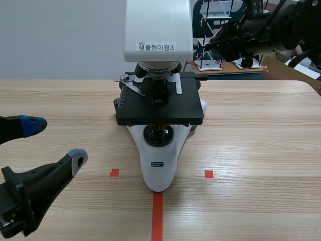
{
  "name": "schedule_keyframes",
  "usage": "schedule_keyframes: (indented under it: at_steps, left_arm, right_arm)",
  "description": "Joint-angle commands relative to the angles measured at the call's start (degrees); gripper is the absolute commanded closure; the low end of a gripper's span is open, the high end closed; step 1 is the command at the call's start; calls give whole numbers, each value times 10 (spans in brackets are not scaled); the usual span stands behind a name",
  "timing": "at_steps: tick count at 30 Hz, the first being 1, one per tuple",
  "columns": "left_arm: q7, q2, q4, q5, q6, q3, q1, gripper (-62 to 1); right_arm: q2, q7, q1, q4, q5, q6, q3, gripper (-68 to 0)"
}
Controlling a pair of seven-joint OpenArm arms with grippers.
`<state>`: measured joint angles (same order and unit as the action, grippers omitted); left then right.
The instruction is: Return to the home posture
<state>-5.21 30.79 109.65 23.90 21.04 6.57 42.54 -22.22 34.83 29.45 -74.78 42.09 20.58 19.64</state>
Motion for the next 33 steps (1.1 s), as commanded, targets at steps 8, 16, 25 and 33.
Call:
schedule_keyframes:
  at_steps: [8,16,25,33]
  left_arm:
    - [-10,-3,7,5,0,5,4,-568]
    - [-10,-3,7,5,0,5,4,-568]
    - [-10,-3,7,5,0,5,4,-568]
    - [-10,-3,7,5,0,5,4,-568]
  right_arm:
    - [0,-12,7,-12,8,0,-1,-4]
    - [-5,-31,-9,-13,6,1,-4,-62]
    - [-5,-90,-140,-79,-18,20,-54,-330]
    - [-21,-239,-336,-256,-145,20,-125,-529]
